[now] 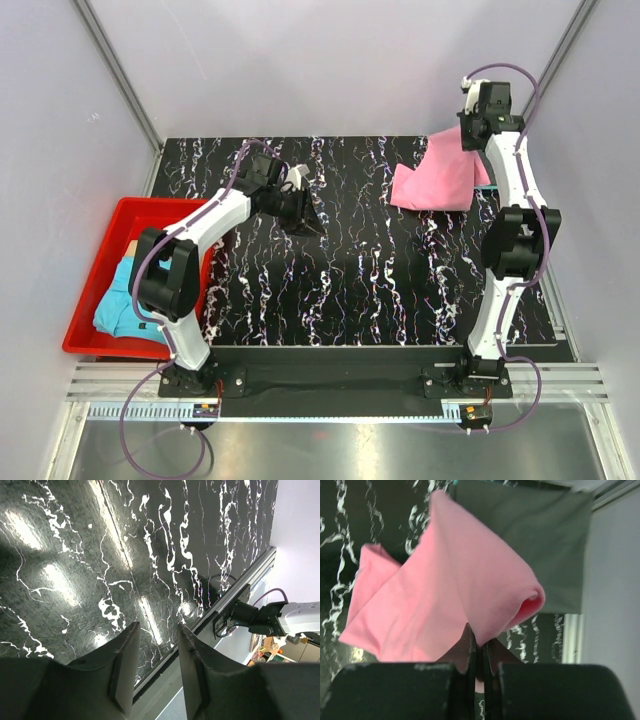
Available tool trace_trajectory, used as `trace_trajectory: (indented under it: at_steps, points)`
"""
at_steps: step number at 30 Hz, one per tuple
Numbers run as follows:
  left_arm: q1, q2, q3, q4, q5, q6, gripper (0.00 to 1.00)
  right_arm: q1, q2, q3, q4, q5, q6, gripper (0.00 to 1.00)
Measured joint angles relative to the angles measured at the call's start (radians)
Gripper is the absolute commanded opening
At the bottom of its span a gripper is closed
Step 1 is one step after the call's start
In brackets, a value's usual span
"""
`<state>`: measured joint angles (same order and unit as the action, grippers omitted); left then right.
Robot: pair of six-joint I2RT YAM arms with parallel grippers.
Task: Fold and stack the t-shirts
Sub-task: Fold the tshirt
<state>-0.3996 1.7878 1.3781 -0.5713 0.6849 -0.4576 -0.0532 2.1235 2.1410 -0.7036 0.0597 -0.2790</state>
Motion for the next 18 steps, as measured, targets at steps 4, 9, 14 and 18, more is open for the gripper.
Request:
trace_trajectory:
  at_steps: [4,9,14,18]
  points:
    - [0.0,0.003,0.0,0.059,-0.001,-0.045,0.45,-0.001,0.001,-0.09,0.006,-0.055,0.033,0.0]
    - [0.0,0.064,0.004,0.238,0.009,-0.17,0.44,0.0,0.001,-0.14,0.008,-0.161,0.08,0.0]
    - [-0.004,0.167,0.031,0.303,0.006,-0.24,0.43,0.0,-0.017,-0.163,0.021,-0.305,0.136,0.0]
    - [0.003,0.171,0.051,0.262,-0.02,-0.243,0.44,0.011,-0.126,-0.318,0.076,-0.439,0.181,0.0]
